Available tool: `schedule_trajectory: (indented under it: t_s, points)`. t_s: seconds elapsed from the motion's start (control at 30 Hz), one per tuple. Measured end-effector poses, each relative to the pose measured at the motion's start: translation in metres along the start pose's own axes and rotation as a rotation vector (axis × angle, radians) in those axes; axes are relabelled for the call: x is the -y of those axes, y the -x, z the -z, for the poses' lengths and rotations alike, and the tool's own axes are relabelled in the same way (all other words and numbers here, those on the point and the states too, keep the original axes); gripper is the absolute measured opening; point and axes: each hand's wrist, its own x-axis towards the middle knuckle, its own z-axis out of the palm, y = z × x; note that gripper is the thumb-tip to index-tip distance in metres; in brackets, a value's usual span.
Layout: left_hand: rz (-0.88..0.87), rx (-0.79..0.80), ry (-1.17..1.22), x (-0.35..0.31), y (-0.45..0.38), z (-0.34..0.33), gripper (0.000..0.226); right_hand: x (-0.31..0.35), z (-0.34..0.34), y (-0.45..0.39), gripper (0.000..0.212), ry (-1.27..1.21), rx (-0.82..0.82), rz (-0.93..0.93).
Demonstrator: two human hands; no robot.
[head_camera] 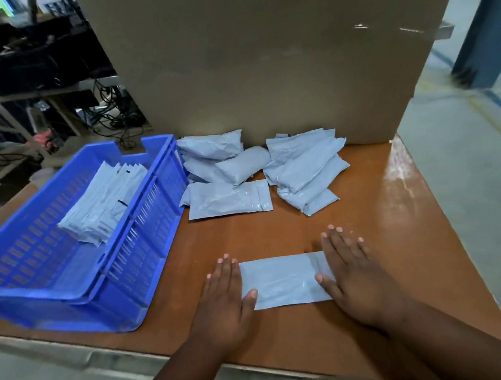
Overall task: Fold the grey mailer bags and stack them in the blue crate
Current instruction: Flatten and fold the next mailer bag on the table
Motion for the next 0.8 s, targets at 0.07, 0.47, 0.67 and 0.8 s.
schedule_trajectory:
  t_s: [0.07, 0.47, 0.67, 0.8]
  points:
    - [-0.155, -0.059, 0.064, -0.031, -0.009, 0.01, 0.068, 0.017, 0.007, -0.003, 0.071, 0.032, -0.073, 0.102]
    - [-0.325, 0.07, -0.008, -0.073, -0.025, -0.023, 0.07, 0.041, -0.039, -0.018, 0.077, 0.028, 0.014, 0.278]
    - [-0.22, 0.064, -0.07, -0.043, -0.01, -0.019, 0.077, 0.021, -0.038, -0.01, 0.092, 0.047, 0.046, 0.2]
    - [-0.145, 0.1, -0.031, -0.028, -0.001, -0.016, 0.08, 0.001, -0.036, -0.001, 0.094, 0.071, 0.069, 0.138]
